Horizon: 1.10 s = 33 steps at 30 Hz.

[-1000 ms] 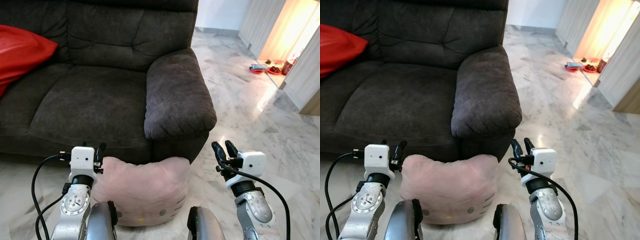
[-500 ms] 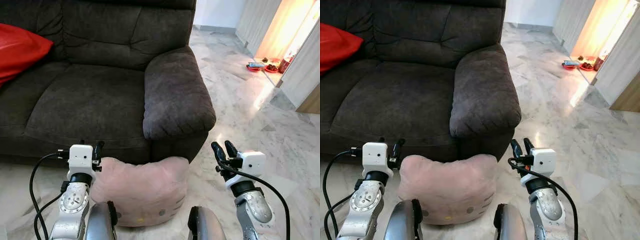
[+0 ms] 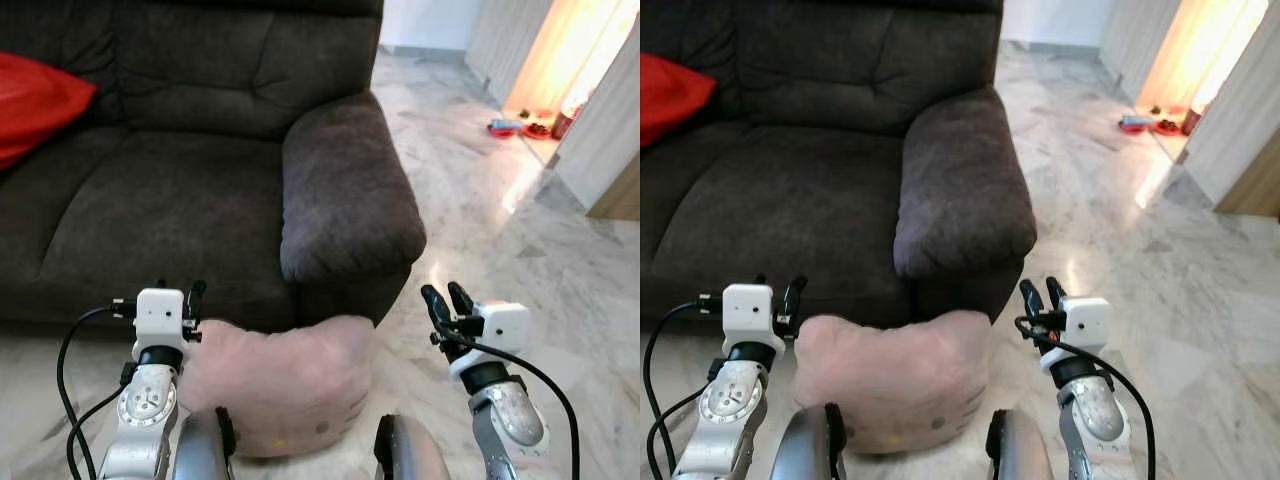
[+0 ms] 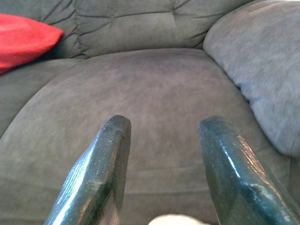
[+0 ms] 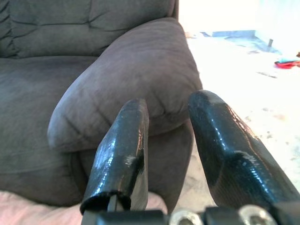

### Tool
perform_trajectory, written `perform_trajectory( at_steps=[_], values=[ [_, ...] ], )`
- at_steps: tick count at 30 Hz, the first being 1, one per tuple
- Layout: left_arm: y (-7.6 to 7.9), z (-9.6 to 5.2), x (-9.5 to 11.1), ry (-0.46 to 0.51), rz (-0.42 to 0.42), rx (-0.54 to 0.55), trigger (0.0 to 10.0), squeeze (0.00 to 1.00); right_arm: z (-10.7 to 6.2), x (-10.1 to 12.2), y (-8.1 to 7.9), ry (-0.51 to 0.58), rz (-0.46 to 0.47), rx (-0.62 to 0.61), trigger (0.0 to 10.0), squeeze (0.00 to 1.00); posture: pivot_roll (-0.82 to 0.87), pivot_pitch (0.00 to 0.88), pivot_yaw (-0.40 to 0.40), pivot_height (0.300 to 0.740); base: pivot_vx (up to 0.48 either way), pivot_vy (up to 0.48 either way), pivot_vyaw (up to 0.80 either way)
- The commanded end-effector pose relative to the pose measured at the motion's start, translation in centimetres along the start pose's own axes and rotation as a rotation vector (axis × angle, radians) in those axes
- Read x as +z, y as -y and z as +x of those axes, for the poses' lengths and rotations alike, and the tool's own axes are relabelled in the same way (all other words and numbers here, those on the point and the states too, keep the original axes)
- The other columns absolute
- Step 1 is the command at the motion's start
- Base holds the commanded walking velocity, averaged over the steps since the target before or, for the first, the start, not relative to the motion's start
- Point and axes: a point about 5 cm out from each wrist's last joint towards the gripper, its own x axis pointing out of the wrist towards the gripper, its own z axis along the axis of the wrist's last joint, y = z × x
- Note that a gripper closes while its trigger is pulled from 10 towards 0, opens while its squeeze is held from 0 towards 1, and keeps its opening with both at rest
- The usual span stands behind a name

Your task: Move the pillow to the sofa from floor

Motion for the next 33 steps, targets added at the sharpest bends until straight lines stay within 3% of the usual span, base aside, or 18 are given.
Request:
perform_trajectory(
  at_steps=[1,10,19,24,29,31,33],
  values=[
    [0.0,0.1,0.1,0.005,0.011,-0.001,10.0,0.00,0.1,0.3,0.1,0.005,-0.002,-0.002,10.0,0.00,-0.01,0.000,-0.090,0.513,0.326,0.000,0.00],
    [0.2,0.2,0.2,0.014,0.014,-0.011,10.0,0.00,0.1,0.2,0.1,0.001,0.000,0.002,10.0,0.00,-0.01,0.000,-0.089,0.513,0.317,0.000,0.00],
    [1.1,0.1,0.1,-0.002,0.005,-0.067,10.0,0.00,0.0,0.0,0.0,-0.010,0.005,0.010,10.0,0.00,-0.01,0.000,-0.086,0.513,0.000,0.000,0.00],
    [1.5,-0.4,-2.6,-0.185,-0.166,-0.094,10.0,0.00,-0.3,-0.3,-0.1,-0.029,0.004,0.022,10.0,0.00,-0.01,0.000,-0.087,0.513,0.000,0.000,0.00],
    [0.6,-1.1,-5.4,-0.369,-0.147,-0.021,10.0,0.00,-0.4,-0.3,0.0,-0.032,0.001,0.020,10.0,0.00,-0.02,0.000,-0.086,0.513,0.000,0.000,0.00],
    [0.1,-1.7,-6.6,-0.441,-0.179,0.017,10.0,0.00,-0.4,-0.2,0.1,-0.034,-0.003,0.020,10.0,0.00,-0.02,0.000,-0.087,0.513,0.000,0.000,0.00],
    [-0.1,-1.9,-6.8,-0.456,-0.192,0.027,10.0,0.00,-0.4,-0.2,0.1,-0.035,-0.004,0.020,10.0,0.00,-0.02,0.000,-0.088,0.513,0.000,0.000,0.00]
  ],
)
